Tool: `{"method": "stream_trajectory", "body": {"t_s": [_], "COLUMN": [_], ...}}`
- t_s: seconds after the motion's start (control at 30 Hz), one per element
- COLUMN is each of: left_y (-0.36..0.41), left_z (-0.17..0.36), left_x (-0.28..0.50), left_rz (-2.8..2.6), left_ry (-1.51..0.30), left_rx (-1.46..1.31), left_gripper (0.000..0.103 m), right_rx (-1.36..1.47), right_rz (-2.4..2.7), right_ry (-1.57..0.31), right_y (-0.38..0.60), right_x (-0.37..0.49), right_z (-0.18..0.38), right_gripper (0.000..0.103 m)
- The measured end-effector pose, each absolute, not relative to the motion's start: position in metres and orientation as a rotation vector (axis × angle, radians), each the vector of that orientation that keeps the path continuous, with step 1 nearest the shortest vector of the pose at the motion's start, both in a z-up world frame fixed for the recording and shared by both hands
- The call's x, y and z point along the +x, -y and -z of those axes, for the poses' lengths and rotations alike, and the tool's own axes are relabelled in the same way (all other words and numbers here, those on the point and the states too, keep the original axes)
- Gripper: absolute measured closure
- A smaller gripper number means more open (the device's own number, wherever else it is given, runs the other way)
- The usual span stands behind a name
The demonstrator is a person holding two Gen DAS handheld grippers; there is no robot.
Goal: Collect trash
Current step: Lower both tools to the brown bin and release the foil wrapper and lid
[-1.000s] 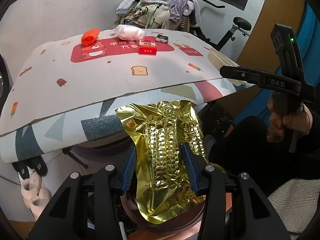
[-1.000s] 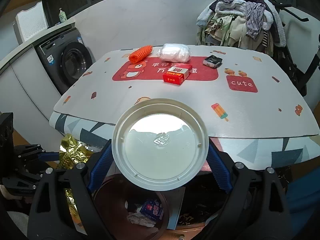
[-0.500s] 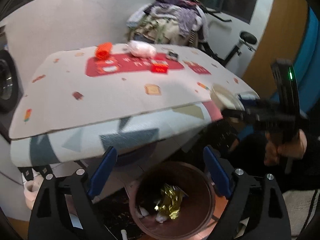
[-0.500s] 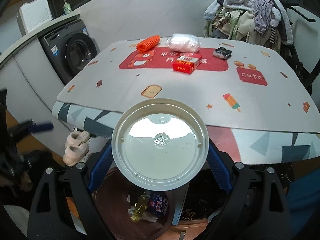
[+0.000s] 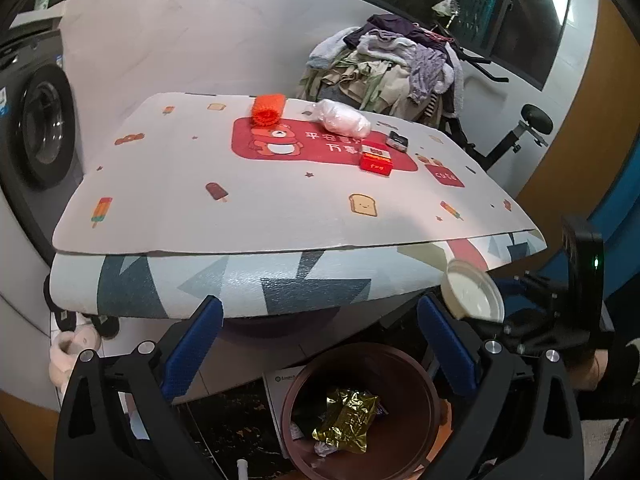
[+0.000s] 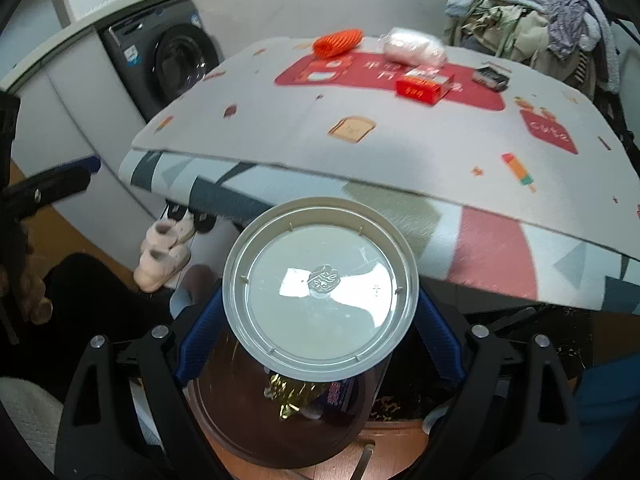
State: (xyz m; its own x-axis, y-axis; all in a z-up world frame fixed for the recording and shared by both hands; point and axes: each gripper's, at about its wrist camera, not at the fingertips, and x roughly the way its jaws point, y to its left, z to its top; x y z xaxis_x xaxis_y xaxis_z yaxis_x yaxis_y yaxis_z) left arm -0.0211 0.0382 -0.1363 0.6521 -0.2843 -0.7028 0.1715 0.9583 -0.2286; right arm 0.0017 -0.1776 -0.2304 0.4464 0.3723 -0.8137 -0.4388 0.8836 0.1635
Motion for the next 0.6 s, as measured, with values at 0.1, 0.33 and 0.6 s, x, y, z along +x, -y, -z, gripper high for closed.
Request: {"method": "stream_trajectory", "body": {"t_s": [0.1,0.33,0.6], "left_y": [-0.04,-0.039,-0.038], "left_z": [0.138,0.142,0.145], "left_x": [-0.02,-0.02,-0.019], "left_rz": [0.254,0.25,0.248], "left_ry": [-0.828,-0.842,-0.851], "left_rx": [-0.15,-0.152,-0.153], "left_gripper": [0.007,0.007,0.007], "right_rx": [-0.089,-0.152,-0.208], "right_rz": [-0.512,-0.555,-0.576], "right_ry": [-1.017,-1.107,-1.145], "right_y": [0.171,0.151,0.14], "right_x": [0.0,-0.011,-0.014], "right_z": [0.238,0.262,0.271], "right_gripper": [0.016,0.015,0.014]}}
